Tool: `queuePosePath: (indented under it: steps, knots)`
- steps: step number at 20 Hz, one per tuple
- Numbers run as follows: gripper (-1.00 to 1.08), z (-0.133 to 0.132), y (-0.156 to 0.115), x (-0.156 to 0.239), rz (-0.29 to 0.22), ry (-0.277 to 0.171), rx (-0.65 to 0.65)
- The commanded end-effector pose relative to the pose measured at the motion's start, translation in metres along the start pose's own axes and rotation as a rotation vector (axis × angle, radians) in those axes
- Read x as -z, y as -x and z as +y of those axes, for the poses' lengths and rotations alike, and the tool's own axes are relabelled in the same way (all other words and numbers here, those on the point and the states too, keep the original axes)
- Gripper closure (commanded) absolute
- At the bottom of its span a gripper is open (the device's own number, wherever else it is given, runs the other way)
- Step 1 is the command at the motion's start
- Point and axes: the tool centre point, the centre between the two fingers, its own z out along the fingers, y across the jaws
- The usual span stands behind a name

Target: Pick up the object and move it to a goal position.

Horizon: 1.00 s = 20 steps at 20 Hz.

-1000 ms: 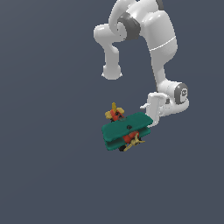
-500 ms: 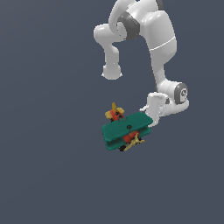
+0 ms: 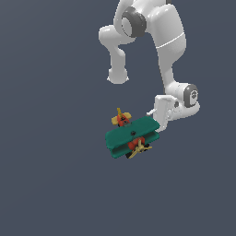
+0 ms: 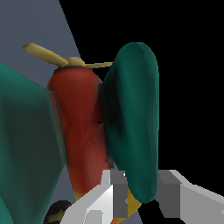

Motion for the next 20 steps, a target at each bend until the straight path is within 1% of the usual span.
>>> queuePosePath:
  steps: [1,4,8,20]
  knots:
    - [1.08,0.016,-0.007,-0.007,-0.001,0.001,-0.005]
    - [1.08,0.039,-0.016,-0.018,-0.003,0.000,-0.003]
    - [1.08,0.078,-0.032,-0.038,-0.004,0.000,-0.002]
    - [1.08,0.214,-0.090,-0.103,-0.006,0.003,-0.001]
